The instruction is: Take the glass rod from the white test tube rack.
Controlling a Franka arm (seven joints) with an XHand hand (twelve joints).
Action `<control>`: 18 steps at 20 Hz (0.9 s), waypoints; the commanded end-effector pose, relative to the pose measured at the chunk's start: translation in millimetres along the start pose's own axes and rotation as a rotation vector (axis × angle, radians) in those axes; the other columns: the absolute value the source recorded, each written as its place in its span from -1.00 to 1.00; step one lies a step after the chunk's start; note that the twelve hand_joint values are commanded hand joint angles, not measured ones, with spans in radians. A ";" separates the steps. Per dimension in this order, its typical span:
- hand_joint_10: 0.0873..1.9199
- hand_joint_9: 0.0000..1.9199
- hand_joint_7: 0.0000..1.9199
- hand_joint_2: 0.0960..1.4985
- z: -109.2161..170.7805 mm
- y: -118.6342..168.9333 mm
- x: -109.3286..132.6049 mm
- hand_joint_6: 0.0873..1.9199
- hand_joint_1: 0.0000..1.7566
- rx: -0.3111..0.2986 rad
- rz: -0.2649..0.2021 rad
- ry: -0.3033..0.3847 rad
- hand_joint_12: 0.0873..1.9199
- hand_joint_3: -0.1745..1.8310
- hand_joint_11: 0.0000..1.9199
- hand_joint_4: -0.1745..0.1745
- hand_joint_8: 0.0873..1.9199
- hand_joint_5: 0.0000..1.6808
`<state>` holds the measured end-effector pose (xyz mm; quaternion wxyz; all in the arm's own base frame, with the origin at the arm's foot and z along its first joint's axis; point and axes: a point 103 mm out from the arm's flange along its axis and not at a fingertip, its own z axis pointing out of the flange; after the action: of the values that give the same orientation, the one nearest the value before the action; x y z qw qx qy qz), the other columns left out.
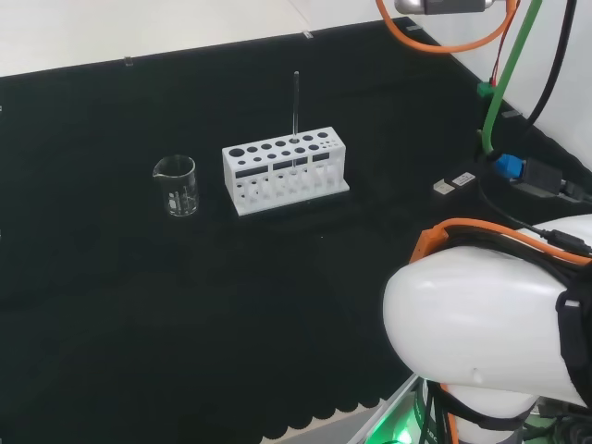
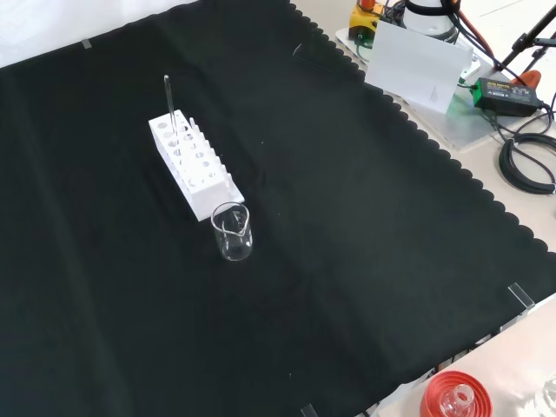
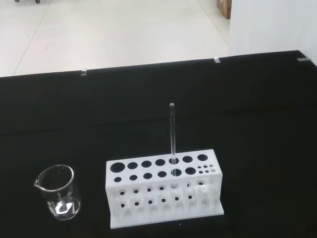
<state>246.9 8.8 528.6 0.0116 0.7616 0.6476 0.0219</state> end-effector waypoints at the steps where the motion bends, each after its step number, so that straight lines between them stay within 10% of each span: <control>1: -0.19 -1.00 -1.00 0.14 -4.3 -1.8 0.4 -1.00 -0.47 -0.013 -0.011 0.006 0.27 -0.52 -1.00 0.07 -0.62 -0.86; 18: -0.09 -0.88 -0.96 0.12 -5.5 28.2 15.3 -1.00 -0.41 -0.012 -0.053 0.024 0.53 -0.49 -1.00 -0.05 -0.30 -0.77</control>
<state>268.5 16.9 534.3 0.0063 0.7467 0.6644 0.0330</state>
